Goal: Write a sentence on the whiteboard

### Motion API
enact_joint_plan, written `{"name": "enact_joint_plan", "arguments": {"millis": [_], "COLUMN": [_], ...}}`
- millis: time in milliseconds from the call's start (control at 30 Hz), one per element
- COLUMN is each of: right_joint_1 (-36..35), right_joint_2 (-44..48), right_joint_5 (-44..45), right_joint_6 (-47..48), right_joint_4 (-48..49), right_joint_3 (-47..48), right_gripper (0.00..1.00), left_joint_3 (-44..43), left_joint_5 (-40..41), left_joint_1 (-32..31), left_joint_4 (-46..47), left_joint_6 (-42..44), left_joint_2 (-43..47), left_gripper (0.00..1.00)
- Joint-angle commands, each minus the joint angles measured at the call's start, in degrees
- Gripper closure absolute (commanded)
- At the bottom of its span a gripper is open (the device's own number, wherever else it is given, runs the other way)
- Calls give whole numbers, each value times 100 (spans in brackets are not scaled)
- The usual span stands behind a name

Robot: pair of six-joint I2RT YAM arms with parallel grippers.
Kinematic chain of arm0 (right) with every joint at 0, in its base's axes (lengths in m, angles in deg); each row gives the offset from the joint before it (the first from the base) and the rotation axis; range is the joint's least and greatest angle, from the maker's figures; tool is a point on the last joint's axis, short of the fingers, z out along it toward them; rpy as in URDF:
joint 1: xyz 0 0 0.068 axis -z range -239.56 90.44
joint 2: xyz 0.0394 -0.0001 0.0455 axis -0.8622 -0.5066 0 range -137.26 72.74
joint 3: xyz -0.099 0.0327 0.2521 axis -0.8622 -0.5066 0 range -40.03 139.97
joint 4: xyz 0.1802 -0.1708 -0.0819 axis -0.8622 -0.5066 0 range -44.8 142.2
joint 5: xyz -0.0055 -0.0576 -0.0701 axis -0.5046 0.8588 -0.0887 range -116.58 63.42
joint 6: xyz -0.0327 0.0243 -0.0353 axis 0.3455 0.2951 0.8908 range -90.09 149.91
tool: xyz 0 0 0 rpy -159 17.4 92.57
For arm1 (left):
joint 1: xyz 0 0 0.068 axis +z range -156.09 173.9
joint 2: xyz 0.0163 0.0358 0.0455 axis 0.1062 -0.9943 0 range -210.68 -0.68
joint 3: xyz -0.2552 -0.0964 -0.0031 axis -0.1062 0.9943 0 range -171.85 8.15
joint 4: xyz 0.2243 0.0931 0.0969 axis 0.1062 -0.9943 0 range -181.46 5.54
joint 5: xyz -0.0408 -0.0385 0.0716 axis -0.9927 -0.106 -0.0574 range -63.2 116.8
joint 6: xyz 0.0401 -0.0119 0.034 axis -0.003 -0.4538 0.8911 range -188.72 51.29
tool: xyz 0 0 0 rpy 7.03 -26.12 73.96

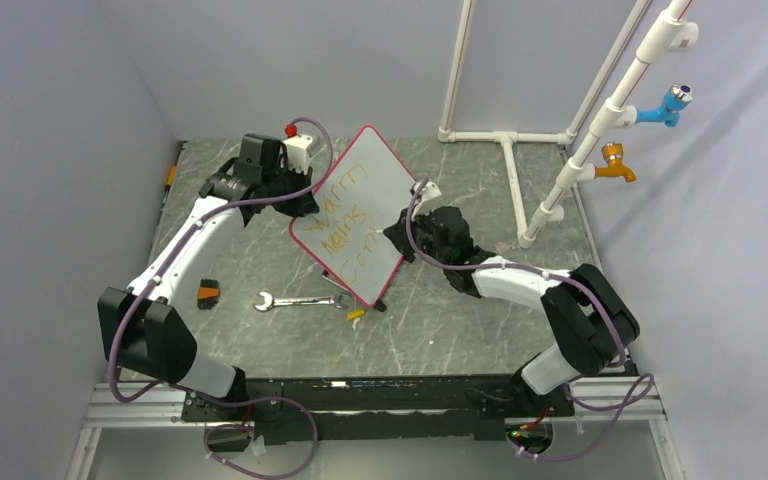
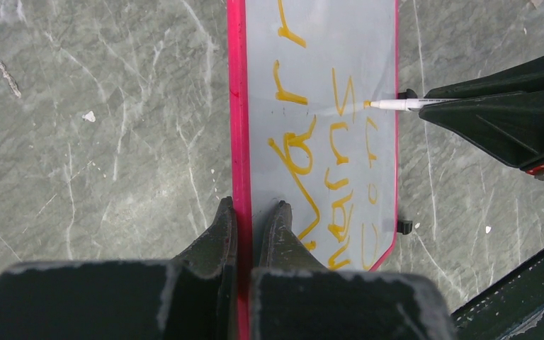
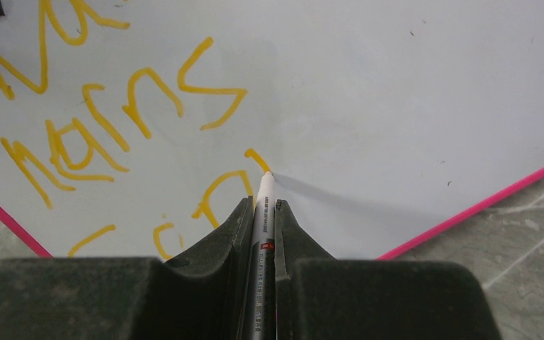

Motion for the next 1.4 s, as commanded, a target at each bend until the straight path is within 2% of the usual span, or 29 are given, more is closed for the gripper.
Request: {"name": "enact_joint_plan", "arguments": {"millis": [0,400,1367], "right_joint_1": [-15,-16,35], "right_joint_2": [88,128,-539], "right_joint_5": [12,-13,380], "right_joint_6": [-63,-67,22], "right_joint_4": [-22,-62,-542], "right_joint_3": [-205,-194,907], "right_gripper": [100,100,100], "left_joint_3": [391,378,382], "left_joint_5": [1803,1817,1813], "left_joint_1": [-37,-37,-36], "left_joint_4": [-1073,-1071,-1075], "left_joint_6": [1066,1062,1073], "left_joint_2": [-383,-391,-417], "left_gripper": [100,100,100]}}
